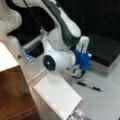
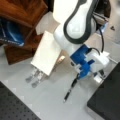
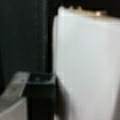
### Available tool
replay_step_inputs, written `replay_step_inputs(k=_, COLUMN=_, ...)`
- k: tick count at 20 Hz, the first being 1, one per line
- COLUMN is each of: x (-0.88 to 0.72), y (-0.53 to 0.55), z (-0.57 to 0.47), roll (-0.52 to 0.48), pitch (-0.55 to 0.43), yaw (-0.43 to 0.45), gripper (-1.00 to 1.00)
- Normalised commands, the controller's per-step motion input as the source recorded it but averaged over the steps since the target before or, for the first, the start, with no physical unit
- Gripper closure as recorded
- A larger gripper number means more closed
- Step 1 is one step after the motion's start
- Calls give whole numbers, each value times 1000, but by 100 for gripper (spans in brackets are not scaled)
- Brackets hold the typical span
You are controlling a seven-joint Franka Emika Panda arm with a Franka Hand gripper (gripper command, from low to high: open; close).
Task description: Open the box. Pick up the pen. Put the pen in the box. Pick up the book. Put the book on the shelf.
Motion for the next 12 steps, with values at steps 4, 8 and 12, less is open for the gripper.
replay_step_inputs(k=4, x=310, y=-5, z=431, roll=-193, pitch=-17, yaw=155, gripper=100)
replay_step_inputs(k=8, x=374, y=28, z=569, roll=-298, pitch=4, yaw=229, gripper=100)
replay_step_inputs(k=12, x=457, y=69, z=585, roll=-393, pitch=75, yaw=202, gripper=100)
